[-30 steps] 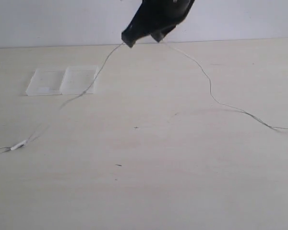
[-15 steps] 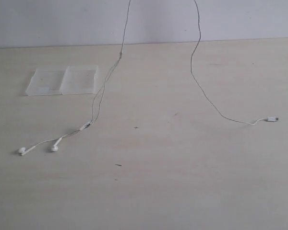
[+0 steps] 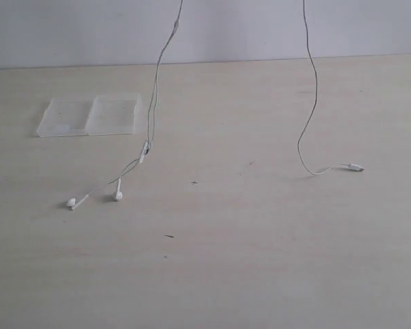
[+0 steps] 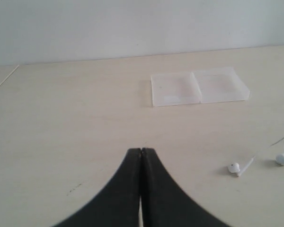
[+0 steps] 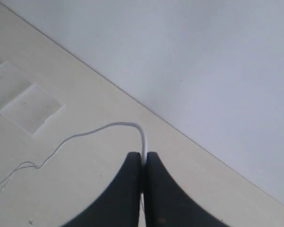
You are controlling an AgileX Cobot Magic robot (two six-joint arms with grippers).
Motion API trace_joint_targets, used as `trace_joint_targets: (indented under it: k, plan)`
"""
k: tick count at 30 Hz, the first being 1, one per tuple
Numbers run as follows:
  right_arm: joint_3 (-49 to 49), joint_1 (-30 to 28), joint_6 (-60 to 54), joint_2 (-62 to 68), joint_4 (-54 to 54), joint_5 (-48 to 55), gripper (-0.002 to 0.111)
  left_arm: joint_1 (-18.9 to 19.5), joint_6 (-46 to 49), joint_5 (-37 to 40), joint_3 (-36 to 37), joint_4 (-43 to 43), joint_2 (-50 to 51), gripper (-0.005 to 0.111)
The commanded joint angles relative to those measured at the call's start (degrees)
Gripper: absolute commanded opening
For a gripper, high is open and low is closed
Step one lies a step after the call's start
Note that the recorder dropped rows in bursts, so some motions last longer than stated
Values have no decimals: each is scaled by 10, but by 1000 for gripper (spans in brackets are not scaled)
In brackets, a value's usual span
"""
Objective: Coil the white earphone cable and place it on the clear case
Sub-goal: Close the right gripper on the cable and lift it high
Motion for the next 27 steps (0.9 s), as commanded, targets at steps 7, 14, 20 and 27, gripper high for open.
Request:
trace_joint_targets:
  k: [7, 14, 20, 27]
  plan:
    - [-5, 2, -10, -44, 9, 0, 0, -4, -3, -231, 0, 49, -3, 0]
    - [-5, 2, -10, -66, 14, 0, 0, -4, -3, -226, 0, 49, -3, 0]
    - [-5, 2, -10, -76, 32, 0, 0, -4, -3, -226, 0, 49, -3, 0]
    - [-5, 2, -10, -95, 45, 0, 0, -4, -3, -226, 0, 49, -3, 0]
